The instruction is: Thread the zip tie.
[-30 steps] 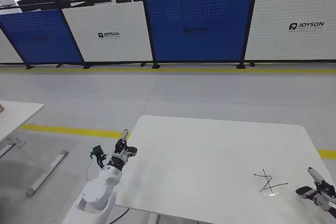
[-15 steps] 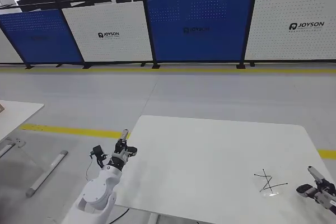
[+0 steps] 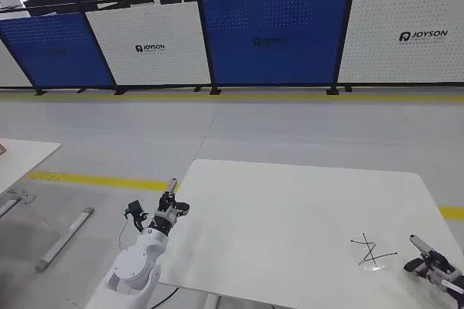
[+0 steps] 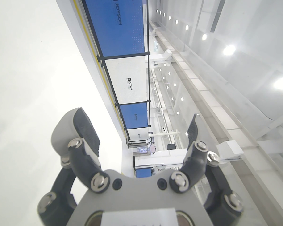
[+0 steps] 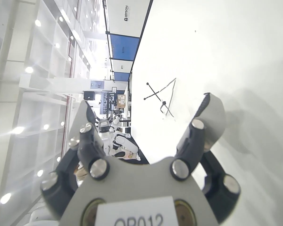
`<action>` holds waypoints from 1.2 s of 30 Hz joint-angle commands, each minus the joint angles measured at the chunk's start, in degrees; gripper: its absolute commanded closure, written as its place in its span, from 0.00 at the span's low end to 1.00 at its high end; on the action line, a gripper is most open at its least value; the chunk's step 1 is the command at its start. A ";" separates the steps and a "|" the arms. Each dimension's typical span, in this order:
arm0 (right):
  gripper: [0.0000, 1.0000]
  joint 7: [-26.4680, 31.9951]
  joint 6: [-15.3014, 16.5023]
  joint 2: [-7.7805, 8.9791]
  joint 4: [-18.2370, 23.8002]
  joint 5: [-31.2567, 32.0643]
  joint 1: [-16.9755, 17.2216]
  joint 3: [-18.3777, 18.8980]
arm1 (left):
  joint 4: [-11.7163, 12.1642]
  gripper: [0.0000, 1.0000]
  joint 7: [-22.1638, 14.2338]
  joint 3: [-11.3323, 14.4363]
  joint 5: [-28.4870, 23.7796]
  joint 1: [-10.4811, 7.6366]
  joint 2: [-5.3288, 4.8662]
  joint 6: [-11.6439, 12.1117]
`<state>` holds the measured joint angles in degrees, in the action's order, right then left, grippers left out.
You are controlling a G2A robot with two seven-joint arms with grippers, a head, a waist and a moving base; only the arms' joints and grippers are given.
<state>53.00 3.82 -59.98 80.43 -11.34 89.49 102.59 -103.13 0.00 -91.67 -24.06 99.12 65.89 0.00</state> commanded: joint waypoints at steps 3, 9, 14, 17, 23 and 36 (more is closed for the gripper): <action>0.51 -0.36 -0.34 0.19 -0.20 1.31 -0.29 -0.43 | 0.00 0.00 0.00 0.00 0.00 0.00 0.00 0.00; 0.53 -1.11 -1.39 0.40 -0.43 3.72 -1.20 -1.81 | 0.00 0.00 0.00 0.00 0.00 0.00 0.00 0.00; 0.53 -1.35 -1.80 0.52 -0.43 4.65 -1.74 -2.77 | 0.00 0.00 0.00 0.00 0.00 0.00 0.00 0.00; 0.53 -1.53 -1.92 0.58 -0.51 4.84 -1.96 -3.24 | 0.00 0.00 0.00 0.00 0.00 0.00 0.00 0.00; 0.62 -1.93 -1.82 0.74 -0.57 5.03 -1.94 -3.59 | 0.00 0.00 0.00 0.00 0.00 0.00 0.00 0.00; 0.75 -2.38 -1.78 1.09 -0.25 5.68 -1.54 -4.19 | 0.00 0.00 0.00 0.00 0.00 0.00 0.00 0.00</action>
<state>50.57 2.10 -58.90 80.13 -5.73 87.95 98.46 -103.13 0.00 -91.67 -24.06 99.12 65.89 0.00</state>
